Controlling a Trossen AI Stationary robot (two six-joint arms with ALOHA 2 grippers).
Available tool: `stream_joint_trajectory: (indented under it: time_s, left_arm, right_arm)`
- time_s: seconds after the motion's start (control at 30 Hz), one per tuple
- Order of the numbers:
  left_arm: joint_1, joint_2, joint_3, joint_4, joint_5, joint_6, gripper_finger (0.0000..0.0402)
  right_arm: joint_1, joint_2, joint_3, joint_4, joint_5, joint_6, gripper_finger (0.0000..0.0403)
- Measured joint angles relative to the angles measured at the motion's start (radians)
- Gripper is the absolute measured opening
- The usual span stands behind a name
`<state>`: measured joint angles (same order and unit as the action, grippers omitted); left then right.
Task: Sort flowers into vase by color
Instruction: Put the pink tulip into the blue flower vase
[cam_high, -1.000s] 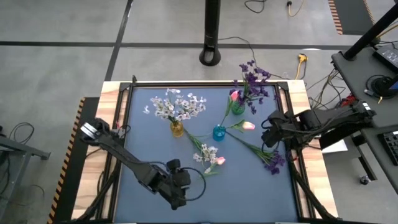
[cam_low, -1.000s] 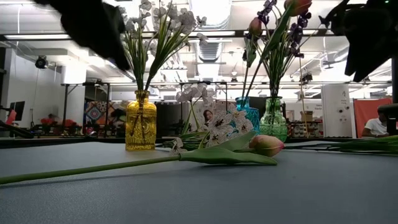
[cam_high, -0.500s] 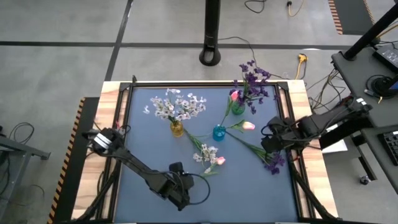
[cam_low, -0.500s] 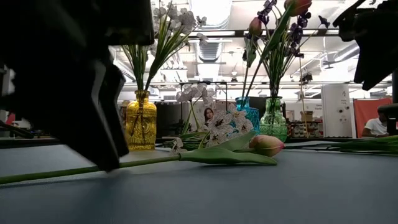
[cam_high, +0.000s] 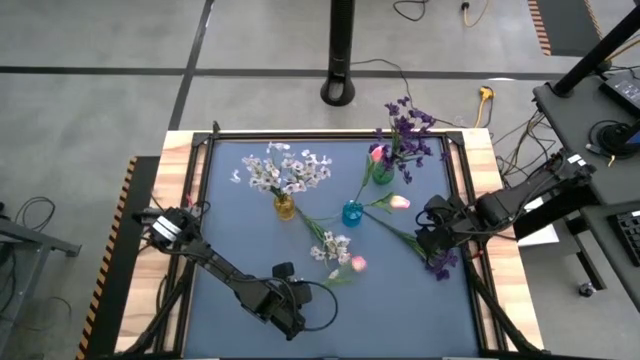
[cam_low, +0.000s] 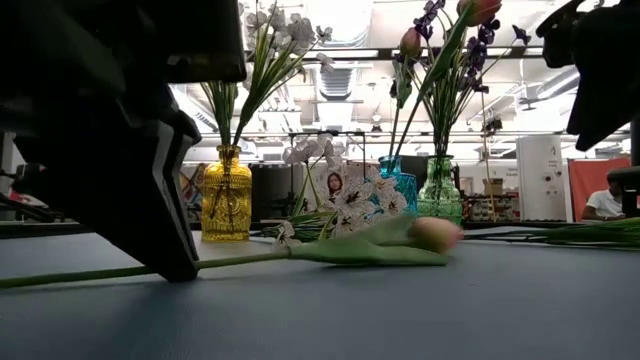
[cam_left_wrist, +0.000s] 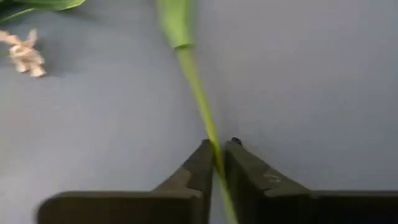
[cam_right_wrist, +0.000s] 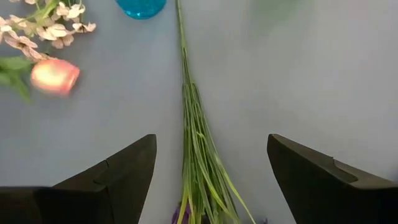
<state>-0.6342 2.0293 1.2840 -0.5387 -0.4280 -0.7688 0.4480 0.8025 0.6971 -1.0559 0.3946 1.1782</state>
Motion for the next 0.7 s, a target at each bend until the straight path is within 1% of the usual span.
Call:
stream_joint_trajectory:
  time_s: [0.07, 0.23, 0.33, 0.43, 0.57, 0.7]
  left_arm:
    - [0.0, 0.0, -0.001, -0.003, -0.003, 0.0, 0.0007]
    - [0.0, -0.013, -0.001, -0.009, 0.01, 0.005, 0.0003]
    - [-0.002, -0.035, 0.013, -0.048, 0.03, 0.029, 0.0002]
    - [-0.01, -0.081, 0.027, -0.095, 0.046, 0.068, 0.0001]
    - [-0.027, -0.165, 0.028, -0.099, 0.057, 0.117, 0.0001]
    - [-0.045, -0.261, 0.028, -0.074, 0.053, 0.16, 0.0]
  right_arm:
    - [0.0, 0.014, 0.0, 0.001, 0.0, 0.0, 0.0296]
    - [0.0, 0.044, 0.0, 0.01, -0.001, -0.001, 0.0295]
    - [0.013, 0.054, 0.0, 0.024, -0.002, -0.002, 0.0297]
    - [0.036, 0.059, 0.0, 0.027, -0.002, 0.0, 0.0296]
    - [0.085, 0.067, 0.0, 0.05, 0.002, 0.021, 0.0292]
    - [0.159, 0.087, 0.0, 0.109, 0.067, 0.025, 0.0295]
